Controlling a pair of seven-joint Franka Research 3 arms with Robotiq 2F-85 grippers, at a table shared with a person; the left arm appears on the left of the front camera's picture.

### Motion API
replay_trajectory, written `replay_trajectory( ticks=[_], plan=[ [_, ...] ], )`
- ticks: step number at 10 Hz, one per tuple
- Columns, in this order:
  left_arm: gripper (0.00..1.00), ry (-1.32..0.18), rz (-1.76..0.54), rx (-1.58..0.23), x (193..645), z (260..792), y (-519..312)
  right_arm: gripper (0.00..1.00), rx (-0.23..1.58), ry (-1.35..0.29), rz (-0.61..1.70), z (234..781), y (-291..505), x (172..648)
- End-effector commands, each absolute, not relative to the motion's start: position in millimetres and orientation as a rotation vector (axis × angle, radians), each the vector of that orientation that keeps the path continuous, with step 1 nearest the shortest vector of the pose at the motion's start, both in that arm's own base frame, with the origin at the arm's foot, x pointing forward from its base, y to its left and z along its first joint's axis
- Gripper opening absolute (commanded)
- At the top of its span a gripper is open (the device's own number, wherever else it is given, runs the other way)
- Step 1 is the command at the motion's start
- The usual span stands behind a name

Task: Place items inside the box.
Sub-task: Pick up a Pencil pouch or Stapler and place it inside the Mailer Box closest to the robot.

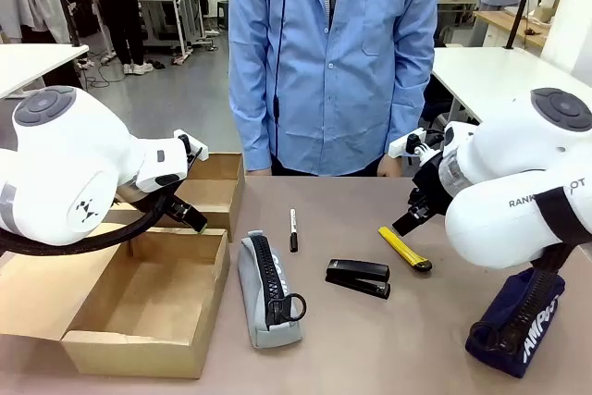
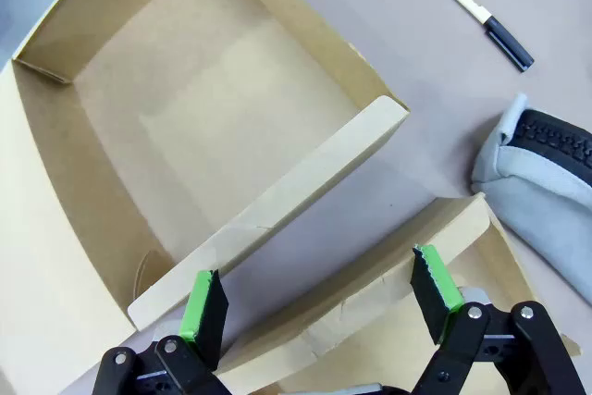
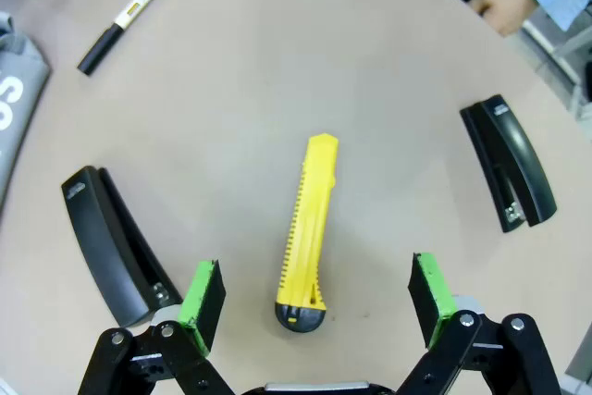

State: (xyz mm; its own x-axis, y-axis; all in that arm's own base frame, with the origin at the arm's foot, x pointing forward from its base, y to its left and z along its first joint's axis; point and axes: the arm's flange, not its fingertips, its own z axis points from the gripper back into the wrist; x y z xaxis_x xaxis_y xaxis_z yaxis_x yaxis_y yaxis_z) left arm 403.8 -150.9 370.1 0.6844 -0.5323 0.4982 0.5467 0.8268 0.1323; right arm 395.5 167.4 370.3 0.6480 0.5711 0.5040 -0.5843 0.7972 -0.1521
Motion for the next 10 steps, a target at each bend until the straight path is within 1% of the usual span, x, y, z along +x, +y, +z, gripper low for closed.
replay_trajectory(
  ticks=[1, 6, 7, 8, 9, 10],
  plan=[
    [1.00, -0.550, -0.605, -0.028, 403.8, 370.1, -150.9, 1.00, 0.025, -0.564, 0.656, 370.3, 167.3, 395.5],
    [1.00, -0.549, -0.605, -0.028, 403.8, 370.1, -150.9, 1.00, 0.025, -0.564, 0.657, 370.3, 167.4, 395.5],
    [1.00, -0.570, -0.654, -0.079, 392.8, 393.5, -144.4, 1.00, 0.076, -0.554, 0.667, 396.9, 161.5, 396.3],
    [1.00, -0.600, -0.697, -0.147, 373.5, 424.8, -130.9, 1.00, 0.154, -0.505, 0.663, 434.0, 148.0, 392.2],
    [1.00, -0.560, -0.662, -0.172, 346.7, 469.7, -120.7, 1.00, 0.155, -0.396, 0.532, 480.5, 129.2, 382.3],
    [1.00, -0.515, -0.656, -0.246, 325.1, 496.5, -99.4, 1.00, 0.249, -0.348, 0.443, 514.5, 105.5, 368.4]
  ],
)
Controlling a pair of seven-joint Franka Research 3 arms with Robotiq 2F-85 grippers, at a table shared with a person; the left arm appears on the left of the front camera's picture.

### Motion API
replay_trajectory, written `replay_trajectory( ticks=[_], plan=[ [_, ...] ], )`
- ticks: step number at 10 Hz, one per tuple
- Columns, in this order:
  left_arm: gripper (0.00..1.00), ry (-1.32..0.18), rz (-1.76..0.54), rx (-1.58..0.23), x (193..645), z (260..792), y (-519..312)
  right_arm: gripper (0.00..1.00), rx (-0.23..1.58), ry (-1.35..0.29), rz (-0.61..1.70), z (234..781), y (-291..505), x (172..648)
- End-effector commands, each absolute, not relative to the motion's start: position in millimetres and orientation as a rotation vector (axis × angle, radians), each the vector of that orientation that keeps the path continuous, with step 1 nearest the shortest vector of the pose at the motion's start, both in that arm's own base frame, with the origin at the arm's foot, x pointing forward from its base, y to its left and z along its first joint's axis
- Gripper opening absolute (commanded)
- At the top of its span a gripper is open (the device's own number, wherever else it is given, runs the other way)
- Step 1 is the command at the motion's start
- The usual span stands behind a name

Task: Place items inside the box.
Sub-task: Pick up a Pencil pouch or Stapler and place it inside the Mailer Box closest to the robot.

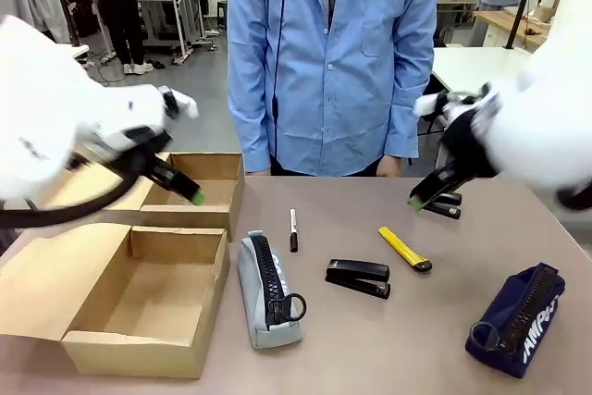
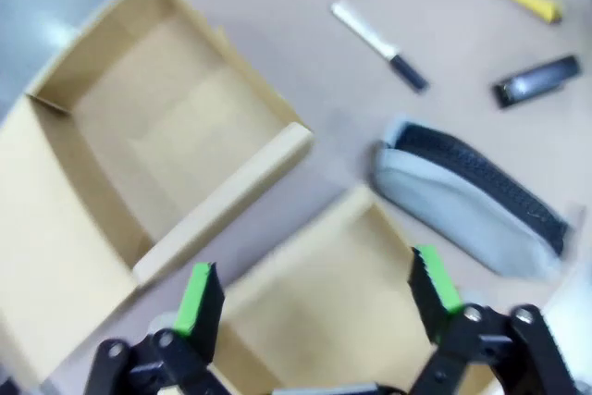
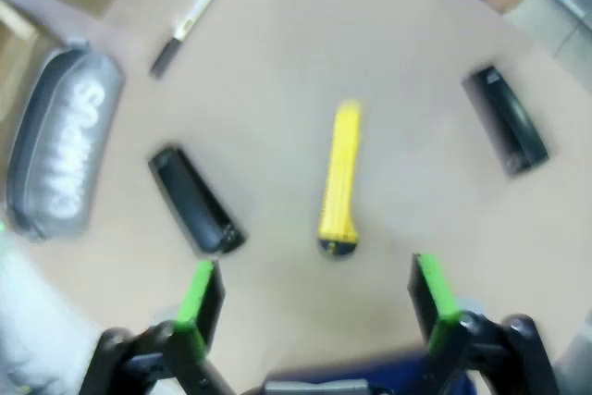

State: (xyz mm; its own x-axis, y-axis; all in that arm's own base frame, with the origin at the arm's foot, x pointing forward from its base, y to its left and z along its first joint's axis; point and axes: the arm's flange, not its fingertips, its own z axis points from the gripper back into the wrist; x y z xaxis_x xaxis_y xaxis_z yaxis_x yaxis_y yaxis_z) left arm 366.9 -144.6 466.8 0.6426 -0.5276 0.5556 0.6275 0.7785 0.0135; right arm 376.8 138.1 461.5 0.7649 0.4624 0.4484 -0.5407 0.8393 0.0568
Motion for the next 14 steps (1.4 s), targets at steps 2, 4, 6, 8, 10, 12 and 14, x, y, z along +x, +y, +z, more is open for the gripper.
replay_trajectory(
  ticks=[2, 4, 6, 8, 10, 12, 14],
  plan=[
    [1.00, -0.476, -0.685, -0.522, 290.7, 527.2, -31.5, 1.00, 0.427, -0.352, 0.270, 560.5, 22.1, 334.4],
    [1.00, -0.597, -0.472, -0.781, 265.9, 528.4, 84.5, 1.00, 0.718, -0.427, 0.075, 563.1, -102.4, 298.8],
    [1.00, -0.821, -0.189, -0.988, 238.7, 494.3, 166.5, 1.00, 0.954, -0.578, -0.170, 526.3, -216.7, 266.6],
    [1.00, -0.901, 0.062, -1.178, 224.2, 449.7, 180.2, 1.00, 1.029, -0.574, -0.438, 470.1, -281.4, 239.7],
    [1.00, -0.915, 0.256, -1.247, 233.0, 437.6, 159.4, 1.00, 0.895, -0.584, -0.475, 445.2, -281.6, 231.3],
    [1.00, -0.848, 0.105, -1.159, 215.2, 465.3, 248.3, 1.00, 1.001, -0.544, -0.477, 455.4, -301.8, 205.3],
    [1.00, -0.848, 0.105, -1.159, 215.2, 465.3, 248.3, 1.00, 1.001, -0.544, -0.477, 455.4, -301.8, 205.3]
  ],
)
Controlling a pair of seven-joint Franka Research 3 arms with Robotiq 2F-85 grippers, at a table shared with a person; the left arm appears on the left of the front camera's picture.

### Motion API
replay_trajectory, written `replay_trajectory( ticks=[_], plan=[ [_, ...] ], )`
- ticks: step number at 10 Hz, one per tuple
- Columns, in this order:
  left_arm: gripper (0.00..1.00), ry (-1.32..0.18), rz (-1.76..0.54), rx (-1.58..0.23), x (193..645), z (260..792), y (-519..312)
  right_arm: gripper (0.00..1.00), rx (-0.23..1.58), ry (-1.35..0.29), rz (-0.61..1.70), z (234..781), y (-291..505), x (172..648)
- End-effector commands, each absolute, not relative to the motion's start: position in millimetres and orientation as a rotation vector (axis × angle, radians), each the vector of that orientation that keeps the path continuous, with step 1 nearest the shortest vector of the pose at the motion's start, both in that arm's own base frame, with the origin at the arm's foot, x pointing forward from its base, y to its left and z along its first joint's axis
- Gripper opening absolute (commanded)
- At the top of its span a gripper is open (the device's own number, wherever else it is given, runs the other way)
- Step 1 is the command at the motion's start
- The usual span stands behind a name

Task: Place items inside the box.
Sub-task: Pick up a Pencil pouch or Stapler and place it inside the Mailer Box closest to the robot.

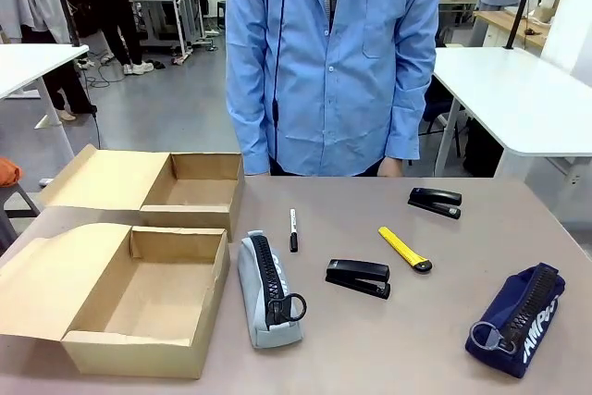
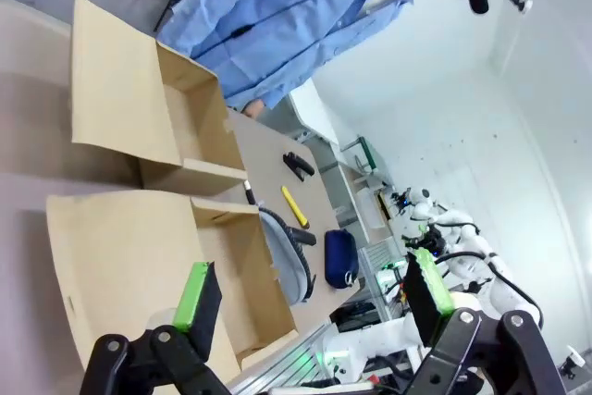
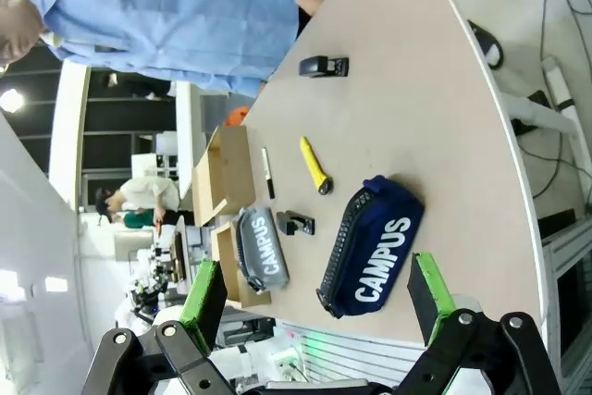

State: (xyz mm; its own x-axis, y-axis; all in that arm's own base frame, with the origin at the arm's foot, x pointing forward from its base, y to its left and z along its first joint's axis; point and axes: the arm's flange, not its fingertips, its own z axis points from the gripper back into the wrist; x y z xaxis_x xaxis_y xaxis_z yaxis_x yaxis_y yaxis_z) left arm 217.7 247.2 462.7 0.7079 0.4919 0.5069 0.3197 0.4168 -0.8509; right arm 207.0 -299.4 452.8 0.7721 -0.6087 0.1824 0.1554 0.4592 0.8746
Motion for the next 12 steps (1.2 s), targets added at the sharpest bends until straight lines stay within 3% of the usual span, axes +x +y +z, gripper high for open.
replay_trajectory(
  ticks=[1, 3, 5, 6, 8, 10, 12],
  plan=[
    [1.00, -0.848, 0.105, -1.159, 215.2, 465.3, 248.3, 1.00, 0.988, -0.524, -0.504, 447.0, -300.9, 209.2],
    [1.00, -0.848, 0.105, -1.159, 215.2, 465.3, 248.3, 1.00, 0.815, -0.513, -0.244, 459.8, -199.8, 240.7],
    [1.00, -0.848, 0.105, -1.159, 215.2, 465.3, 248.3, 1.00, 0.843, -0.527, -0.031, 461.9, -114.8, 261.4],
    [1.00, -0.848, 0.105, -1.159, 215.2, 465.3, 248.3, 1.00, 0.821, -0.452, 0.114, 451.5, -55.6, 271.2],
    [1.00, -0.848, 0.105, -1.159, 215.2, 465.3, 248.3, 1.00, 0.691, -0.396, 0.266, 437.9, 10.7, 273.9],
    [1.00, -0.848, 0.105, -1.159, 215.2, 465.3, 248.3, 1.00, 0.707, -0.413, 0.174, 446.8, -30.6, 282.1],
    [1.00, -0.848, 0.105, -1.159, 215.2, 465.3, 248.3, 1.00, 0.793, -0.490, -0.038, 467.5, -156.1, 260.3]
  ],
)
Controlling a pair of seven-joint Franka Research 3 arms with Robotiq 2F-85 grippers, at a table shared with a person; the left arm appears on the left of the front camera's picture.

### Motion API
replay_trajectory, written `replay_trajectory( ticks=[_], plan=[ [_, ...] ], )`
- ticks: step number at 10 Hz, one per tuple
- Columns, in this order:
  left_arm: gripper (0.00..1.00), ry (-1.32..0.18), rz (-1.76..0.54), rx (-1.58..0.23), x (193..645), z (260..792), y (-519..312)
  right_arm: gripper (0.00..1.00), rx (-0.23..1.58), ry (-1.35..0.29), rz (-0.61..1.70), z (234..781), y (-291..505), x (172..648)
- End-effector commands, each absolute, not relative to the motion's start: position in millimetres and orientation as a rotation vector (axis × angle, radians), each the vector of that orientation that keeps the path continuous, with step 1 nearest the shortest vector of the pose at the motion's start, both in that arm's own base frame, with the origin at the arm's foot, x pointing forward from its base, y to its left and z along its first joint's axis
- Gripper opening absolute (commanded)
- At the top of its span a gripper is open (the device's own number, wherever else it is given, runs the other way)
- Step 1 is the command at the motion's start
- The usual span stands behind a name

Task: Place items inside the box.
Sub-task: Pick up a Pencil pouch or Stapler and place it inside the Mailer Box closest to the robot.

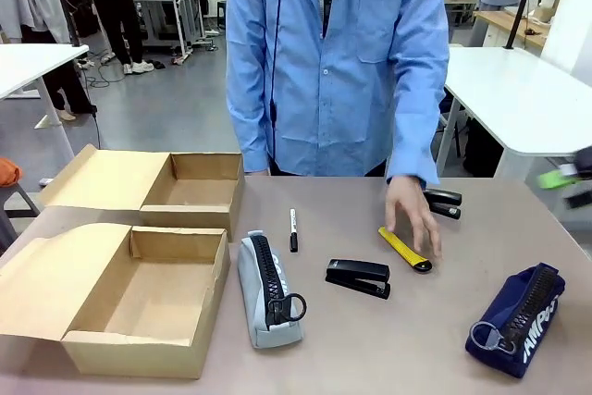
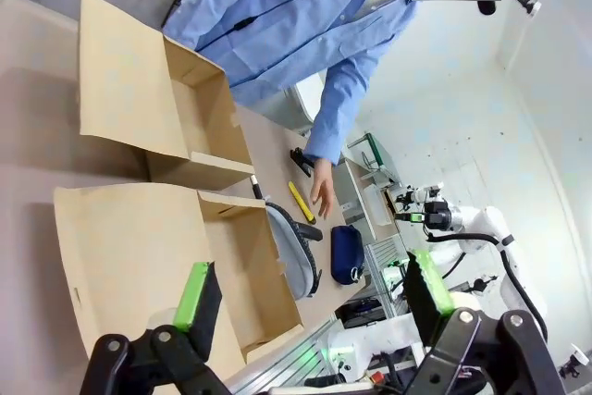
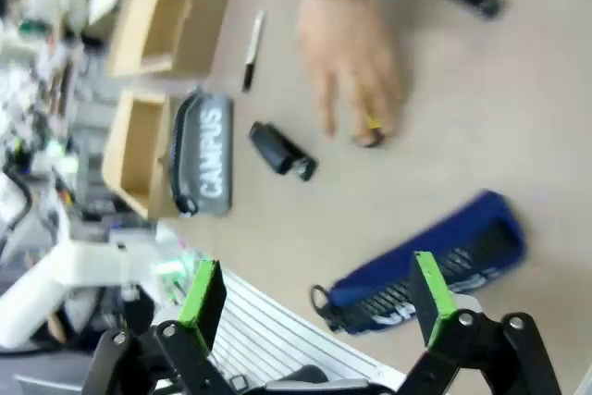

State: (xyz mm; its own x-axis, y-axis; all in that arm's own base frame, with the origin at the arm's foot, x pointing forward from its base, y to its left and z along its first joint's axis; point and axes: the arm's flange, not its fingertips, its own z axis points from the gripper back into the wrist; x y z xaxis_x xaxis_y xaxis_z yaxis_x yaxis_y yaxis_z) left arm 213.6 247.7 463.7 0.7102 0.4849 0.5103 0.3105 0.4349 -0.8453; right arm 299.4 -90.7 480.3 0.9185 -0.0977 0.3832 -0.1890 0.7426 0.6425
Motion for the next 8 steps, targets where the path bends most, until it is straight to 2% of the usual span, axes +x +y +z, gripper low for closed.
replay_trajectory(
  ticks=[1, 3, 4, 8],
  plan=[
    [1.00, -0.848, 0.105, -1.159, 215.2, 465.3, 248.3, 1.00, 0.824, -0.565, -0.163, 469.8, -210.7, 234.3],
    [1.00, -0.848, 0.105, -1.159, 215.2, 465.3, 248.3, 1.00, 0.851, -0.699, -0.421, 454.1, -274.6, 186.5],
    [1.00, -0.848, 0.105, -1.159, 215.2, 465.3, 248.3, 1.00, 0.795, -0.552, -0.234, 463.9, -217.6, 220.0],
    [1.00, -0.848, 0.105, -1.159, 215.2, 465.3, 248.3, 1.00, 0.795, -0.552, -0.234, 463.9, -217.6, 220.0]
  ],
)
